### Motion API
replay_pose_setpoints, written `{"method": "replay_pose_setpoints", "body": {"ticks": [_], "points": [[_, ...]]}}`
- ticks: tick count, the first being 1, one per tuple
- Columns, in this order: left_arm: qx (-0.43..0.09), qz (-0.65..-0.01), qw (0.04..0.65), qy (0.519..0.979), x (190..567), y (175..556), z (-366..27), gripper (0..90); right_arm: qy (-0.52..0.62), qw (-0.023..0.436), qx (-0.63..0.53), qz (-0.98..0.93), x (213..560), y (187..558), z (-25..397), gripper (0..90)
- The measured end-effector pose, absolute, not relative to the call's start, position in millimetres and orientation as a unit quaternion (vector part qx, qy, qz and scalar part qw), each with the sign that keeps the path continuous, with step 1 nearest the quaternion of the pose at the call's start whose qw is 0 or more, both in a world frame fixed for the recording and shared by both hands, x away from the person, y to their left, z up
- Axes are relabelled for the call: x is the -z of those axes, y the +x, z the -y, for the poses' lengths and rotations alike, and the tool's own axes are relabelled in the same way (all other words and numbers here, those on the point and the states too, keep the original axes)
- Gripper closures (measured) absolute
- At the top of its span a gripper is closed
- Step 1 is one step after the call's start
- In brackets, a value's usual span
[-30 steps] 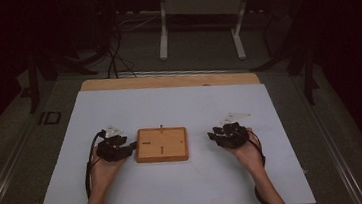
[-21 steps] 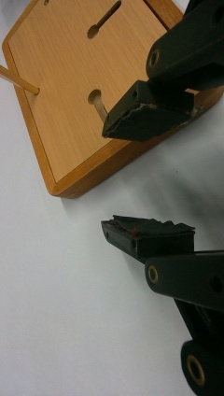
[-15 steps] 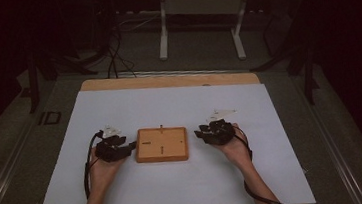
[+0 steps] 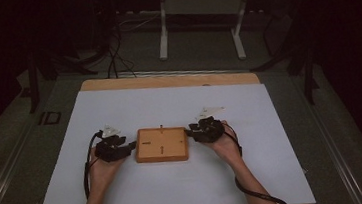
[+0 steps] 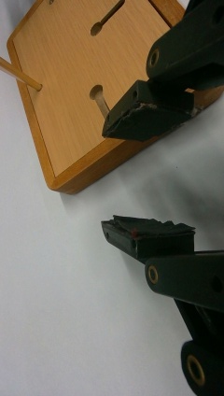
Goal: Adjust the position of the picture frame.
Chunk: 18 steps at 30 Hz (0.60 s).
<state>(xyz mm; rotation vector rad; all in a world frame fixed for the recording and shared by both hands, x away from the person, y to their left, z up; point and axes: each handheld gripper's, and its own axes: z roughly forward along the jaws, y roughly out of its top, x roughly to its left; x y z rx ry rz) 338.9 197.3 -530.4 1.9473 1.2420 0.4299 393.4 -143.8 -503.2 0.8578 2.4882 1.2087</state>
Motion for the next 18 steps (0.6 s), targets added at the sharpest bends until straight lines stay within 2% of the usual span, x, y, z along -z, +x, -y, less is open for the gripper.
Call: {"method": "replay_pose_setpoints", "body": {"ticks": [4, 18], "points": [[-0.167, -0.49, 0.385, 0.764, 531.1, 339.3, -198.0, 48.8, 0.292, 0.125, -0.412, -0.854, 503.7, 396.7, 137.4, 63.2], [-0.175, -0.49, 0.38, 0.765, 530.4, 338.4, -199.3, 48.9, 0.283, 0.106, -0.423, -0.854, 507.9, 403.0, 119.0, 63.8]]}}
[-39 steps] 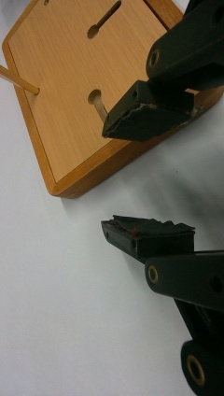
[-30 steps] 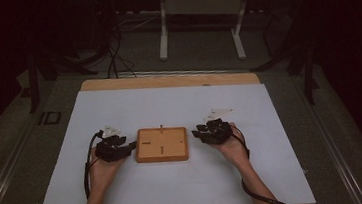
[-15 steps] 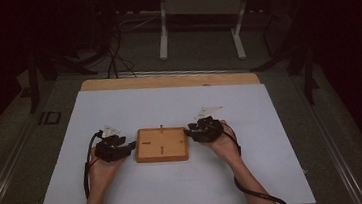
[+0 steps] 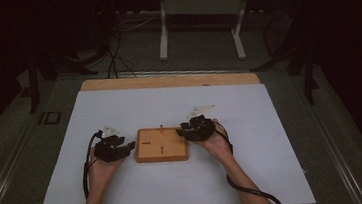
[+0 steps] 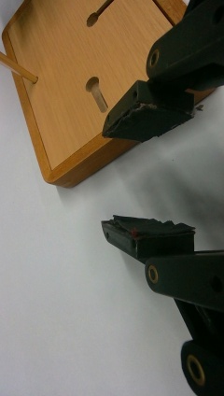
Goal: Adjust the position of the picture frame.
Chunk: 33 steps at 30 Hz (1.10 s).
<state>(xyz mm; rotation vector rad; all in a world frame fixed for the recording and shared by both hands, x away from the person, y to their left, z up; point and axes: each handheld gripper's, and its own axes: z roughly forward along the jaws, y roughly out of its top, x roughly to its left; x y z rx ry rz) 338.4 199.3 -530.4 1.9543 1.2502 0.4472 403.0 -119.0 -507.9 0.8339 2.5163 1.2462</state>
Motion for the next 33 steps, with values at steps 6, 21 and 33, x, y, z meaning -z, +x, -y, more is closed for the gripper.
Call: {"method": "replay_pose_setpoints", "body": {"ticks": [6, 21, 33], "points": [[-0.175, -0.49, 0.379, 0.765, 530.5, 338.7, -200.3, 48.9, 0.277, 0.099, -0.428, -0.854, 507.6, 406.1, 111.6, 65.7], [-0.174, -0.493, 0.378, 0.764, 531.0, 339.1, -201.5, 47.8, 0.262, 0.085, -0.431, -0.859, 511.8, 409.4, 85.6, 71.3], [-0.174, -0.493, 0.375, 0.766, 531.8, 339.7, -201.5, 47.1, 0.26, 0.077, -0.431, -0.861, 517.1, 414.8, 67.3, 75.0]]}}
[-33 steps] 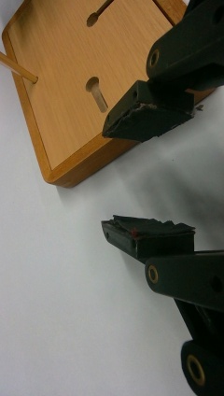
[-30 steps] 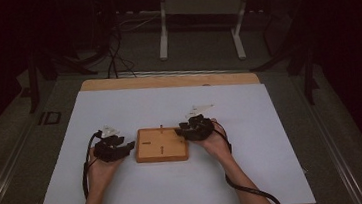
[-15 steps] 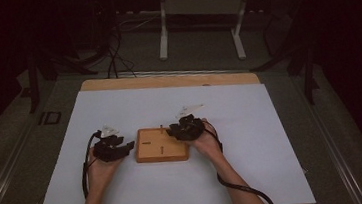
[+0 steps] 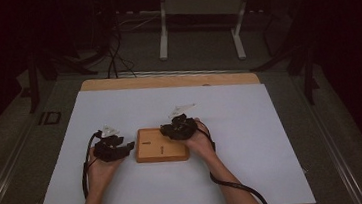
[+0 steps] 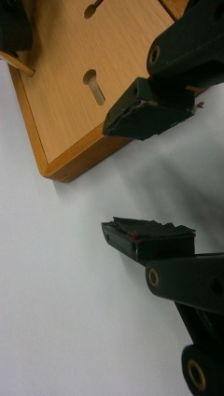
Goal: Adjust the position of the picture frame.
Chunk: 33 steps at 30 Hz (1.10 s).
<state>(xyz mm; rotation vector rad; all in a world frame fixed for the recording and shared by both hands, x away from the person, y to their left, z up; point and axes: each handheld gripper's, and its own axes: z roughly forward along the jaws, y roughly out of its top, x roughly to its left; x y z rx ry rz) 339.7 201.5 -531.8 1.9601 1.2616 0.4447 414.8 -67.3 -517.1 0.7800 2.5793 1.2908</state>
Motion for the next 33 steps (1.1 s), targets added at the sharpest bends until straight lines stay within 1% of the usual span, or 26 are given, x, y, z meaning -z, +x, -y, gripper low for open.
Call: {"method": "replay_pose_setpoints", "body": {"ticks": [5, 25, 30, 33], "points": [[-0.174, -0.496, 0.375, 0.764, 532.3, 340.0, -203.9, 47.1, 0.269, 0.082, -0.434, -0.856, 519.8, 415.0, 61.2, 79.6], [-0.173, -0.493, 0.37, 0.768, 533.9, 340.7, -202.8, 46.8, 0.291, 0.07, -0.444, -0.845, 527.6, 418.9, 54.4, 81.8], [-0.172, -0.493, 0.37, 0.768, 533.9, 340.8, -202.9, 46.8, 0.306, 0.045, -0.453, -0.836, 528.6, 423.1, 58.3, 83.2], [-0.171, -0.494, 0.371, 0.768, 534.1, 340.9, -203.3, 46.8, 0.308, 0.046, -0.451, -0.836, 528.2, 422.9, 57.9, 83.5]]}}
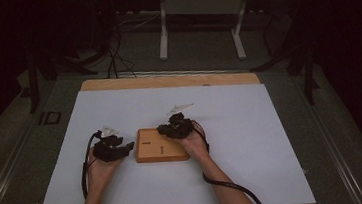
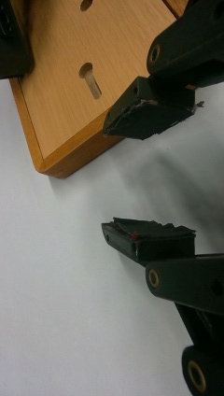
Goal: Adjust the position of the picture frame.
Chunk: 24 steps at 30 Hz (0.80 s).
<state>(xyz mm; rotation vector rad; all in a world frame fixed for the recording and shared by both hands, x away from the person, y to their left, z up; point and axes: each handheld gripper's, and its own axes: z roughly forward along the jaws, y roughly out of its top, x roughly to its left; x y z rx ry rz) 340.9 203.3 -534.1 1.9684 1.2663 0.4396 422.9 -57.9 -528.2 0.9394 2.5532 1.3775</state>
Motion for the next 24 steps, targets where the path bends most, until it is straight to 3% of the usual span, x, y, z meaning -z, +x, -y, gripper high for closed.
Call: {"method": "replay_pose_setpoints", "body": {"ticks": [24], "points": [[-0.17, -0.466, 0.379, 0.781, 528.9, 337.2, -193.6, 50.4, 0.308, 0.051, -0.434, -0.845, 519.0, 415.7, 64.6, 84.5]]}}
